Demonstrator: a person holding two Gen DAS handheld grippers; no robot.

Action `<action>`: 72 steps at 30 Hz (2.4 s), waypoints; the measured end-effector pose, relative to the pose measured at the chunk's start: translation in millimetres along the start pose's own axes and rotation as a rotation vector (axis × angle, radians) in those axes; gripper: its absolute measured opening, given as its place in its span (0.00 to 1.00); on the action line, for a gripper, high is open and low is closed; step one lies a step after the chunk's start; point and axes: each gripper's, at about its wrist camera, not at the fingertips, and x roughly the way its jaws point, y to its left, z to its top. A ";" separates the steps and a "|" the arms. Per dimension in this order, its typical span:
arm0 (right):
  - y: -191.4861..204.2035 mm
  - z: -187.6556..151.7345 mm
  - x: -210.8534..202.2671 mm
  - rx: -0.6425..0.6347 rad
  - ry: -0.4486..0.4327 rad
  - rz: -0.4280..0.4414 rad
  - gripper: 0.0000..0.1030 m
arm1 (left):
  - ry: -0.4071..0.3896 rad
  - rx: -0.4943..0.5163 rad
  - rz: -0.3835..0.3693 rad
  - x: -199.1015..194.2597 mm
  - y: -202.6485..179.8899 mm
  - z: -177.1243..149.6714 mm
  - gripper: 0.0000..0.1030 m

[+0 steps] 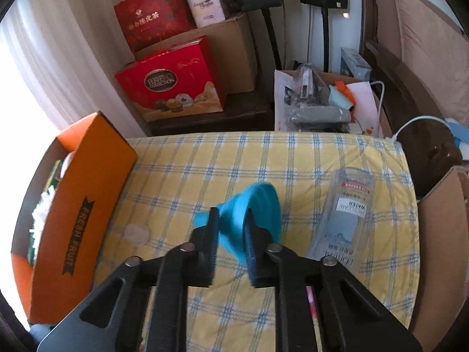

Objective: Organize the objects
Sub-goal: 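Lift the wooden peg with the left gripper while the right gripper grasps the blue funnel, then carry the wooden peg and blue funnel with both grippers over the orange-rimmed box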

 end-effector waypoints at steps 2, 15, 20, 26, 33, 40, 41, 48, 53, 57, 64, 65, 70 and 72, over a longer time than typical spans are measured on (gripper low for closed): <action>0.0 -3.3 -6.3 0.010 -0.008 0.018 0.08 | -0.007 0.001 -0.003 -3.4 -1.1 1.4 0.33; 19.3 -13.2 -83.2 0.000 -0.113 0.030 0.06 | -0.082 0.028 -0.023 -58.5 -11.5 15.3 0.33; 40.0 -17.6 -114.3 -0.029 -0.149 0.041 0.06 | -0.121 0.030 0.003 -82.3 -6.3 24.3 0.33; 59.4 -26.3 -114.5 -0.068 -0.120 -0.002 0.06 | -0.143 0.000 0.020 -103.4 11.6 27.4 0.33; 32.9 -42.4 -98.8 0.015 -0.086 -0.066 0.49 | -0.146 -0.001 0.038 -114.2 25.3 23.2 0.33; 8.0 -57.8 -77.3 0.109 -0.025 -0.080 0.51 | -0.141 -0.007 0.039 -110.8 27.9 18.7 0.33; 4.7 -59.3 -72.6 0.130 -0.014 -0.071 0.51 | -0.142 -0.007 0.039 -111.0 27.9 18.5 0.33; -2.1 -68.4 -51.9 0.202 0.014 -0.058 0.58 | -0.140 -0.004 0.047 -108.4 31.0 18.4 0.33; 0.3 -61.4 -44.8 0.168 0.008 -0.097 0.65 | -0.137 -0.013 0.039 -105.3 33.8 17.5 0.33; 6.4 -56.5 -34.1 0.129 0.017 -0.103 0.67 | -0.133 -0.012 0.032 -103.7 35.1 18.3 0.33; 22.3 -53.2 -31.7 0.006 0.022 -0.089 0.13 | -0.134 -0.026 0.027 -105.1 38.7 19.6 0.33; 22.2 -52.6 -33.5 0.011 0.021 -0.078 0.12 | -0.136 -0.030 0.026 -105.8 39.9 20.2 0.33; 23.5 -52.3 -44.7 0.045 0.008 0.000 0.07 | -0.144 -0.035 0.020 -110.4 40.7 21.0 0.33; 27.1 -49.5 -52.7 0.046 -0.013 0.006 0.07 | -0.148 -0.033 0.021 -113.0 40.8 20.7 0.33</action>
